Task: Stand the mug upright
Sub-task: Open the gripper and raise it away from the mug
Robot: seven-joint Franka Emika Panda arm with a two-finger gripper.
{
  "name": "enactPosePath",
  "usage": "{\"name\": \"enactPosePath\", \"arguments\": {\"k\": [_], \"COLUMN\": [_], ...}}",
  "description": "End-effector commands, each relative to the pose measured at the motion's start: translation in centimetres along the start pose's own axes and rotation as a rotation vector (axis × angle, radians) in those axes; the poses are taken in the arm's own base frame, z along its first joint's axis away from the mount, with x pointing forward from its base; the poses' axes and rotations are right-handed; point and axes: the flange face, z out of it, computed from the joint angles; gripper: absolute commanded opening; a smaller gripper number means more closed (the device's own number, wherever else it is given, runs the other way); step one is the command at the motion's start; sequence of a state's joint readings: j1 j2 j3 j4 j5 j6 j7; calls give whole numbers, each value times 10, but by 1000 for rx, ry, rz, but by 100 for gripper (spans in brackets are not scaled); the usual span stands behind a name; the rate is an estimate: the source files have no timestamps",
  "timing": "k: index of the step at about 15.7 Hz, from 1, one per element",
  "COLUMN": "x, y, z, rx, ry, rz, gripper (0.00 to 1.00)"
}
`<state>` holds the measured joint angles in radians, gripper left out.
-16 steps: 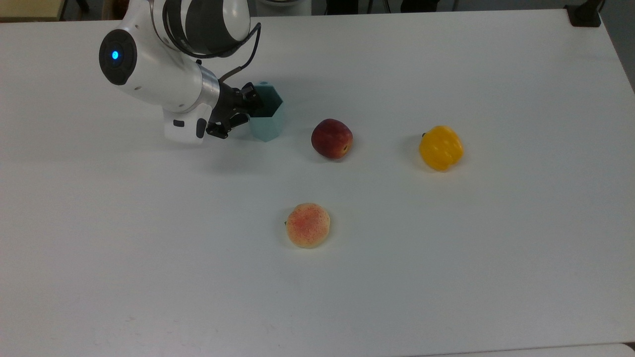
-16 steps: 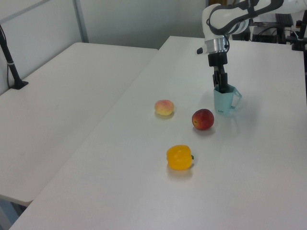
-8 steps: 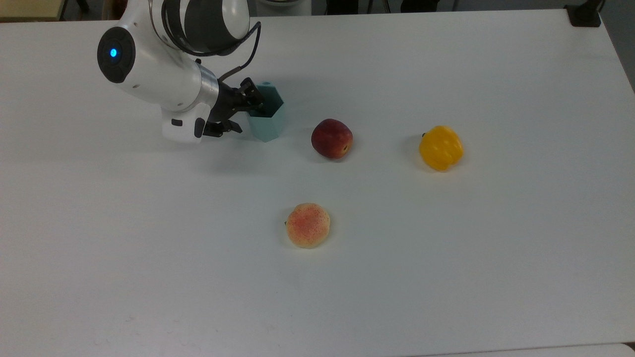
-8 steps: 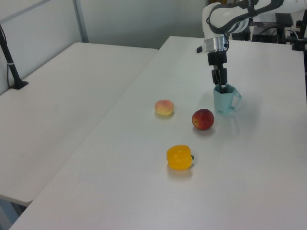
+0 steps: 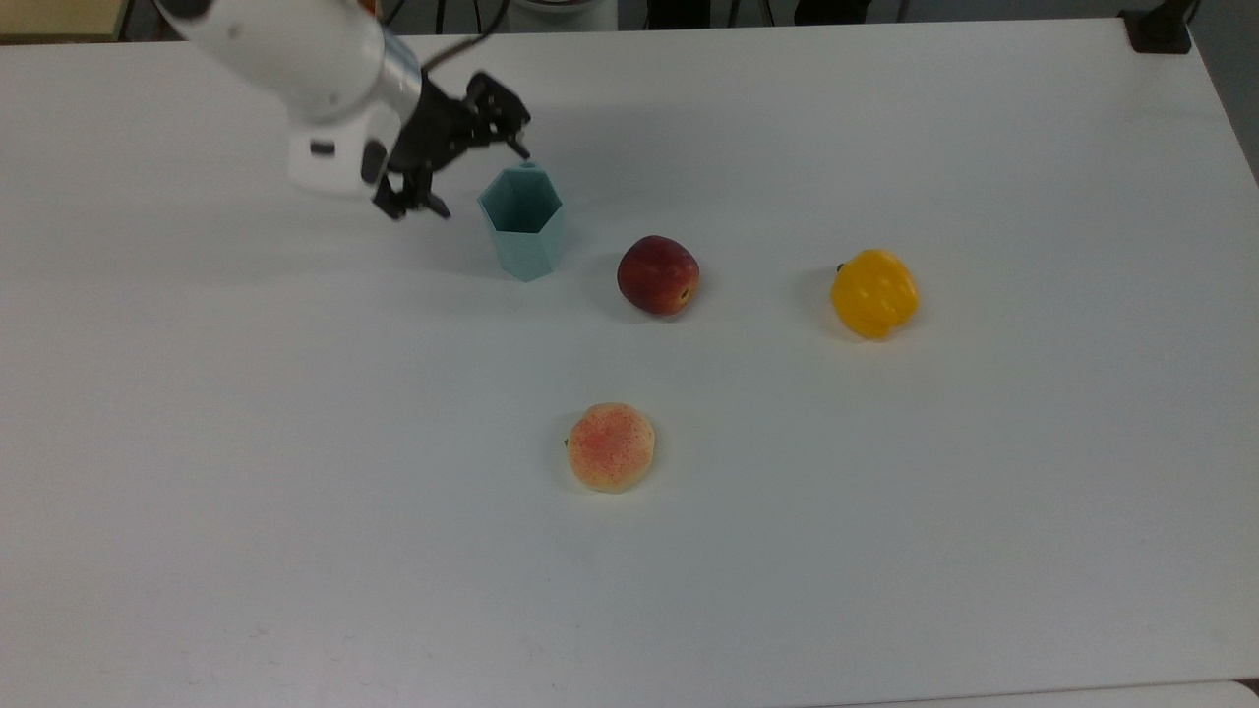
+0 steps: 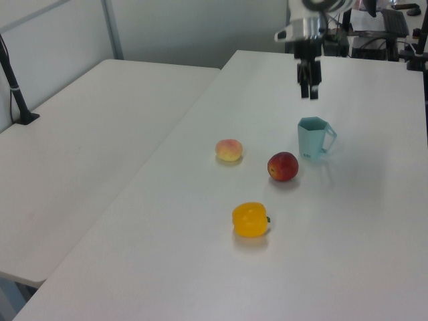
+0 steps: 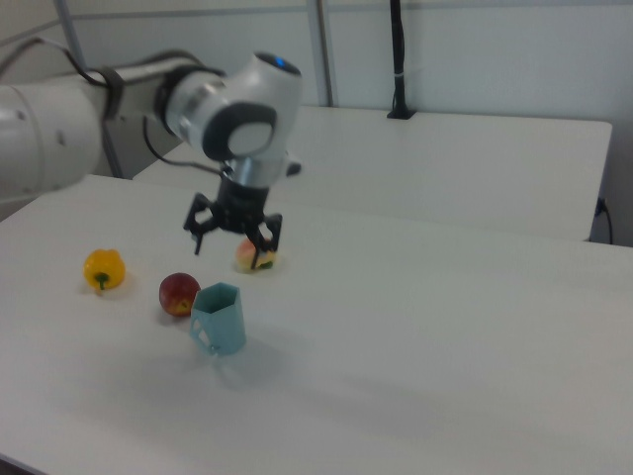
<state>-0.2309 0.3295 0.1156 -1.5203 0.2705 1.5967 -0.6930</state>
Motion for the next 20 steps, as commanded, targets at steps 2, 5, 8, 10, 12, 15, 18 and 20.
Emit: {"name": "enactPosePath", "arguments": {"k": [2, 5, 8, 10, 12, 15, 18, 20], "x": [-36, -54, -66, -72, -77, -72, -68, -54], "y": [-82, -129, -180, -203, -198, -186, -168, -159], "z": [-93, -133, -147, -155, -159, -160, -163, -158], "rx": [-138, -231, -292, -304, -294, -298, -325, -394], "ry": [77, 112, 85, 106, 118, 152, 201, 219], "rz": [278, 326, 394, 405, 461, 452, 467, 455], "gripper": [100, 100, 100, 100, 100, 100, 100, 100]}}
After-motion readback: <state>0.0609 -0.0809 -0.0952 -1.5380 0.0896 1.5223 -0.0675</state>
